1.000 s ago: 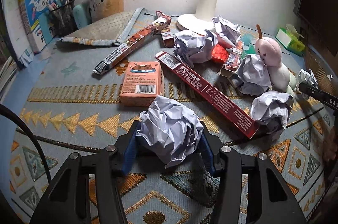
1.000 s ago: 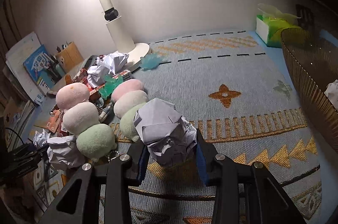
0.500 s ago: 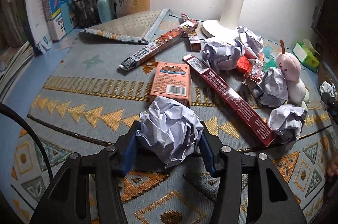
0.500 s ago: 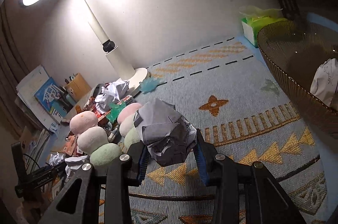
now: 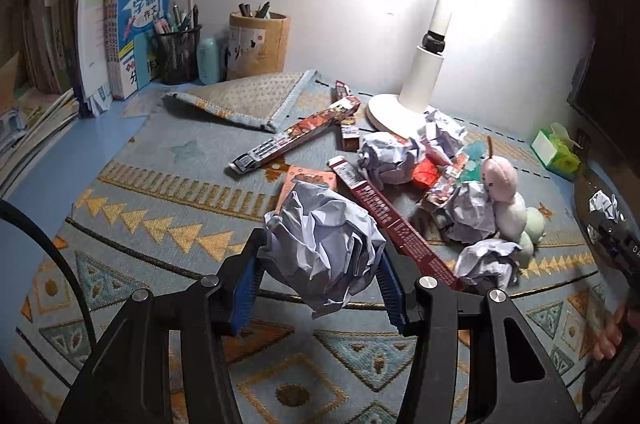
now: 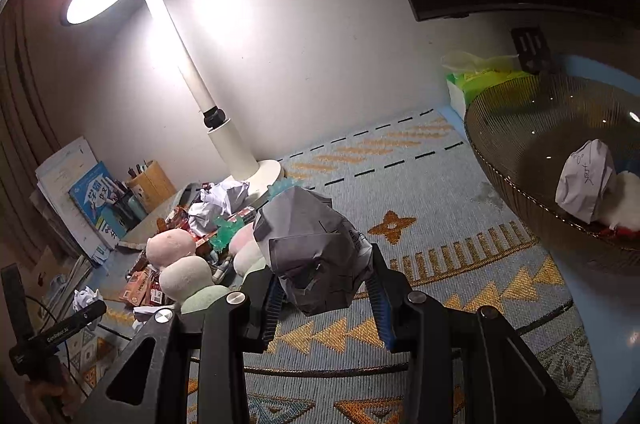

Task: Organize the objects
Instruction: 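Carry both paper balls to the glass bowl and open both grippers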

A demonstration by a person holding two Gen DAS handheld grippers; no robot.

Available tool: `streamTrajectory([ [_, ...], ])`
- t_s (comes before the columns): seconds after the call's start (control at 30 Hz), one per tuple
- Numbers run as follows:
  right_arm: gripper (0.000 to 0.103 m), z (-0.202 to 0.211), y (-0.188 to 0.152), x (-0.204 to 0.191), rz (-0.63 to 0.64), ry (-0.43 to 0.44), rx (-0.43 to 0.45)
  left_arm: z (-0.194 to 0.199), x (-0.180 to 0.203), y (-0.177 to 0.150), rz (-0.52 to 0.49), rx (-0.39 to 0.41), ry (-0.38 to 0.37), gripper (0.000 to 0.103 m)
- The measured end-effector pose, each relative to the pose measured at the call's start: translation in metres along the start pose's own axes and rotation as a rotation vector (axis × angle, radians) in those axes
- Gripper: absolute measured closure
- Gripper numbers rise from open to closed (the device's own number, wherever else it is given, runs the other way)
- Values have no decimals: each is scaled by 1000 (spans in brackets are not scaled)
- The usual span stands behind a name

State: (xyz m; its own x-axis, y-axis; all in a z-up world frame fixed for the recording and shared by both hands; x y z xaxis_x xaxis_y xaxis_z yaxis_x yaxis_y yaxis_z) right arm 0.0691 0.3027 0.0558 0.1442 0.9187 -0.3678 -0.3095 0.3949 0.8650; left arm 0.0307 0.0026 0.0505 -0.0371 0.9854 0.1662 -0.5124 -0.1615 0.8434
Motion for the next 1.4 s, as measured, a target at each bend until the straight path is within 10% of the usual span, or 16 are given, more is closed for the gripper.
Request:
streamTrajectory([
  [0.77,65,103,119,65,139,-156,203,24,245,82,-205,221,-494,53],
  [1.4,65,88,179,163,172,-364,155,-31,402,43,-289,101,-746,53],
])
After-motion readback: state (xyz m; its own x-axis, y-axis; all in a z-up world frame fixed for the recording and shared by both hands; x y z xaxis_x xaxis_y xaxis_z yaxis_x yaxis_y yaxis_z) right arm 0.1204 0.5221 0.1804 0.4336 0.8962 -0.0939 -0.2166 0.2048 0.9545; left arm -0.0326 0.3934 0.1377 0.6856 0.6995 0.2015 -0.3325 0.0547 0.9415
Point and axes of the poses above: each gripper's, at about its wrist camera, not at the fingertips, and z roughly against the way its jaws point, x to its right, y to its top, the point moved 1 cm from there along -z, roughly the way its jaws point, and after that the axes turned 9 degrees about x, right-handed, at the moved point
